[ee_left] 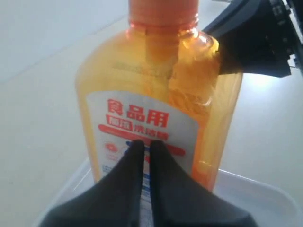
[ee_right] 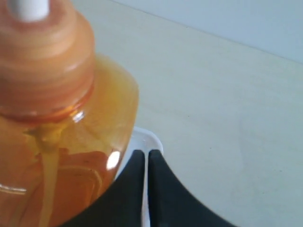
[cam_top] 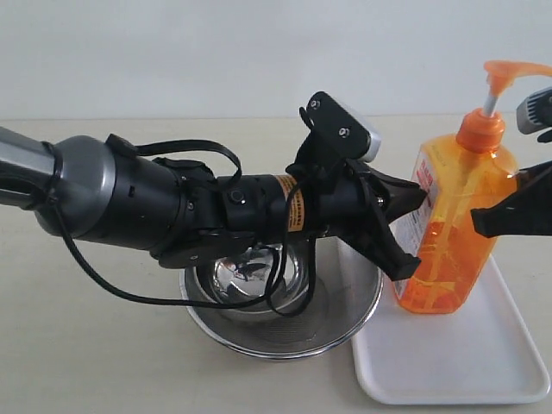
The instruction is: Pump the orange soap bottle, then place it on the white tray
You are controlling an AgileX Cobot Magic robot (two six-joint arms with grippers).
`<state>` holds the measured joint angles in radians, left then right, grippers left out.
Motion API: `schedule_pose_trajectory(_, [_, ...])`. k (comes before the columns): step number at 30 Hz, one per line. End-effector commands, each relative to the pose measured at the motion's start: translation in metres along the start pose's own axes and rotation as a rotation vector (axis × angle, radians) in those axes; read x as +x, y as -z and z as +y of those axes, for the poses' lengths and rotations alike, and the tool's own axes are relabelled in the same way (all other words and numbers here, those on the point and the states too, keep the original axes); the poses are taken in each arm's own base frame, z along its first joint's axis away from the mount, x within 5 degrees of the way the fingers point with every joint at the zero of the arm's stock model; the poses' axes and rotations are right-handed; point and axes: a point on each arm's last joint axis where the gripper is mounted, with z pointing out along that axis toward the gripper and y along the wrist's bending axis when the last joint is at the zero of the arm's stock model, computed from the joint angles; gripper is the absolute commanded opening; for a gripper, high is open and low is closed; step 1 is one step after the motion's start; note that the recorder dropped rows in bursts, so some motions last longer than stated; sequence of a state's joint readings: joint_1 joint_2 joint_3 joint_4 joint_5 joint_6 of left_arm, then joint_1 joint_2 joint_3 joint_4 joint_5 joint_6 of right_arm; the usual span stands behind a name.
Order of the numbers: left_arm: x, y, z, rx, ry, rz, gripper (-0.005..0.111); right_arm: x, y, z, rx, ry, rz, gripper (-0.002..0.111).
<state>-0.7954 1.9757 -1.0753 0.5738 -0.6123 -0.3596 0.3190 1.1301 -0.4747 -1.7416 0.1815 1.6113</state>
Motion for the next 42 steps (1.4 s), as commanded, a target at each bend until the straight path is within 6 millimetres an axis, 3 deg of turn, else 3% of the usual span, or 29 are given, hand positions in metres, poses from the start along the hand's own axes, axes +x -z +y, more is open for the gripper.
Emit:
schedule_pose_trajectory(1, [-0.007, 0.004, 0.008, -0.068, -0.013, 0.024, 0.005, -0.003, 0.003, -0.007, 0.069, 0.037, -0.018, 0.000])
schedule_pose_trajectory(7, [-0.027, 0.027, 0.021, -0.133, -0.023, 0.005, 0.005, 0.007, 0.023, -0.020, 0.181, -0.053, 0.014, 0.000])
schedule_pose_trajectory(13, [-0.035, 0.067, 0.029, -0.216, 0.003, -0.001, 0.005, 0.000, 0.068, -0.030, 0.210, -0.166, -0.103, 0.000])
schedule_pose_trajectory(18, [-0.038, 0.103, 0.024, -0.307, 0.006, -0.028, 0.005, 0.000, 0.108, -0.035, 0.180, -0.200, -0.232, 0.000])
schedule_pose_trajectory(26, [-0.039, 0.154, 0.012, -0.413, 0.043, -0.110, 0.005, 0.011, 0.148, -0.038, 0.148, -0.286, -0.329, 0.000])
schedule_pose_trajectory(33, [-0.033, 0.162, 0.007, -0.411, 0.039, -0.094, 0.005, 0.017, 0.164, -0.042, 0.159, -0.371, -0.387, 0.000])
schedule_pose_trajectory(42, [-0.034, 0.162, 0.007, -0.411, 0.037, -0.102, 0.005, 0.016, 0.165, -0.042, 0.153, -0.368, -0.401, 0.000])
